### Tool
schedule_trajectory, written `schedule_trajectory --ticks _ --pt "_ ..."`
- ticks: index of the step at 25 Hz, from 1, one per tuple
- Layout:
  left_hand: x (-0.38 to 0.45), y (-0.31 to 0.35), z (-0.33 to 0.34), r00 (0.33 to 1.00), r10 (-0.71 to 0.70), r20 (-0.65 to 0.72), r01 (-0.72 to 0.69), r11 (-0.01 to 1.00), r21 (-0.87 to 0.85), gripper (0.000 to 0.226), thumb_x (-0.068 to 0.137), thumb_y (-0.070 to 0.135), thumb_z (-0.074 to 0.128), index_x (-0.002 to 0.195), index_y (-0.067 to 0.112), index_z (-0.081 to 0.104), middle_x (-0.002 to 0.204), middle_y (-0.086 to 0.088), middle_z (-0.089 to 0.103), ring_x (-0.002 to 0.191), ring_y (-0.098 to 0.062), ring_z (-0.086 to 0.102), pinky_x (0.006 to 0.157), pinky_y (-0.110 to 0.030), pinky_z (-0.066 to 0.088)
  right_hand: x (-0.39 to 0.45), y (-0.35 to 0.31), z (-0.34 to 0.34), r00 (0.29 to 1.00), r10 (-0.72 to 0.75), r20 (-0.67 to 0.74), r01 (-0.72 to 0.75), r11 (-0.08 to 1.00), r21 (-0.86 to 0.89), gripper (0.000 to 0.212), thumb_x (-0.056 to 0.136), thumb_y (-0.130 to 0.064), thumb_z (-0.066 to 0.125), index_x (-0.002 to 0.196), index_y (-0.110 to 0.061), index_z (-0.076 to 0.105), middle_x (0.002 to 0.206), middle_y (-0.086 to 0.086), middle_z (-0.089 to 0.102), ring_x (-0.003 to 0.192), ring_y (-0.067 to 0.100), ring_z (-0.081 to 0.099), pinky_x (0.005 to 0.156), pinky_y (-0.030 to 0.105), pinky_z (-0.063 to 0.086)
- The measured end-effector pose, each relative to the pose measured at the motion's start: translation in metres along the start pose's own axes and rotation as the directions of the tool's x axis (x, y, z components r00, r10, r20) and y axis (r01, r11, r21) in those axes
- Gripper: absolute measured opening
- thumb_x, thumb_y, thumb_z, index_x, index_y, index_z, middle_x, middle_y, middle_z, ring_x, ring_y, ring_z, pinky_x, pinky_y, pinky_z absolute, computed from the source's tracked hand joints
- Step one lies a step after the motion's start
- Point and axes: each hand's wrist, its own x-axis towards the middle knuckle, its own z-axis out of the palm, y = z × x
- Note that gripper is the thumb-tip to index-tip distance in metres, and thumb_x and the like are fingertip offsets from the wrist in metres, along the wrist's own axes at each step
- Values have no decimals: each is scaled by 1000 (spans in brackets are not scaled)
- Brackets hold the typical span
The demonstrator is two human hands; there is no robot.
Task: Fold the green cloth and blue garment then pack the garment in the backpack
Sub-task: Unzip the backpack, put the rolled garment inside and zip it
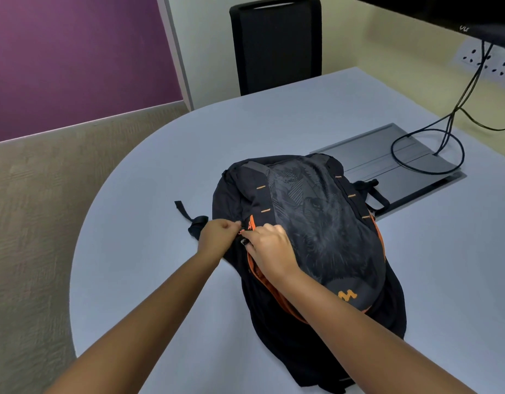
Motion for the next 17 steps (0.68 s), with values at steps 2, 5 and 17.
schedule_trajectory --ticks 2,5,17 --pt "19 18 9 982 -174 75 171 984 44 46 82 46 63 72 1 59 70 -10 58 73 -24 57 67 -33 44 2 0 -2 997 -74 -18 75 997 24 21 61 -14 83 79 -20 74 63 -6 64 58 17 58 55 27 51" --pt "39 34 20 962 -254 100 234 956 175 43 76 43 71 72 3 54 72 -11 60 69 -24 57 68 -31 48 5 6 -4 987 -155 -35 156 987 33 20 64 -12 83 81 -19 74 66 -5 64 60 18 58 56 26 52" --pt "9 27 26 948 -284 141 300 948 -106 53 83 56 56 71 5 50 72 -11 56 67 -22 57 68 -36 55 -11 4 -21 984 -139 -107 151 982 115 15 79 -16 57 74 -13 71 65 0 63 60 19 58 53 28 52"
